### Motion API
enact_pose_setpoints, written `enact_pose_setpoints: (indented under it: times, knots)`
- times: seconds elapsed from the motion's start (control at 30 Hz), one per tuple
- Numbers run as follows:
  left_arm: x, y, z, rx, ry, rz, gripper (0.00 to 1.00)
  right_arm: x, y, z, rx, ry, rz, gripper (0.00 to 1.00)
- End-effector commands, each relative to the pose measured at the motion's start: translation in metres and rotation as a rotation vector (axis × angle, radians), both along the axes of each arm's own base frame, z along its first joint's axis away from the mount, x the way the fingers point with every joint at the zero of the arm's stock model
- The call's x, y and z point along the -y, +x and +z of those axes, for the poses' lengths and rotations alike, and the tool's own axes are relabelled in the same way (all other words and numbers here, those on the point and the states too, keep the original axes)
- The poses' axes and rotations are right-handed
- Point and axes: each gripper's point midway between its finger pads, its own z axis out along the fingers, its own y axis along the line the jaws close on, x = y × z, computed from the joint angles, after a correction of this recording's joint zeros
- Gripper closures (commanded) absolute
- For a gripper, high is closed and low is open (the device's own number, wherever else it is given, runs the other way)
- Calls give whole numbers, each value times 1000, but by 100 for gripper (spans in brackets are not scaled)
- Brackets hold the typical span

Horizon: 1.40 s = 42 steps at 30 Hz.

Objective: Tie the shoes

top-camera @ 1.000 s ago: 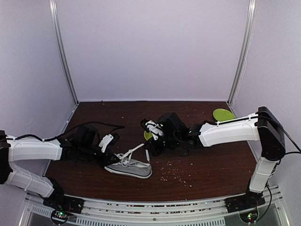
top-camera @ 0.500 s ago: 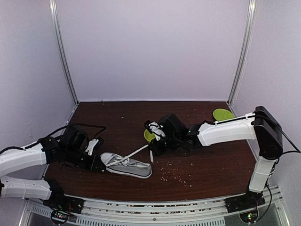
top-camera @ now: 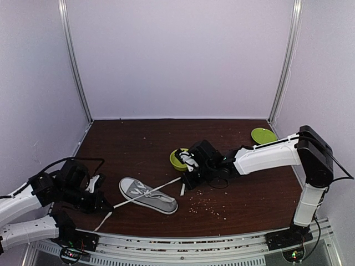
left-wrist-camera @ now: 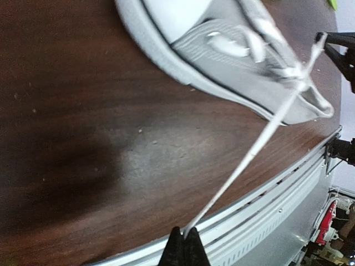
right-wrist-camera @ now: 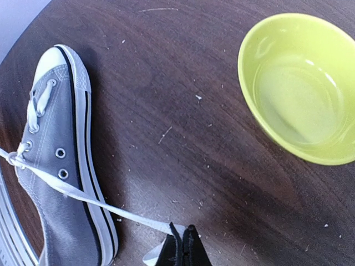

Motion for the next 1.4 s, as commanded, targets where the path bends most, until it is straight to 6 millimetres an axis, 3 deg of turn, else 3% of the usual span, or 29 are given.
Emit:
enact_pose_setpoints:
  times: [0.0, 0.47, 0.63, 0.87, 1.0, 1.17, 1.37]
  knots:
    - [15, 19, -19, -10, -87, 88, 100, 8, -7, -9, -39, -10, 2, 100]
    - [56, 101, -65, 74, 37, -62, 100, 10, -51, -14, -139, 22, 136, 100]
    - [87, 124, -56, 134, -43, -148, 100, 17, -63, -13, -169, 33, 139, 100]
    - [100, 136, -54, 186, -52, -219, 100, 37, -66, -15, -194, 16, 48, 100]
    - [94, 133, -69, 161, -17, -219, 100, 46, -64, -20, -208, 3, -15, 100]
    - [64, 132, -80, 144, 61, -130, 100, 58, -56, -25, -216, -20, -118, 100]
    - [45, 123, -78, 136, 83, -83, 100, 72, -48, -26, -206, -53, -211, 100]
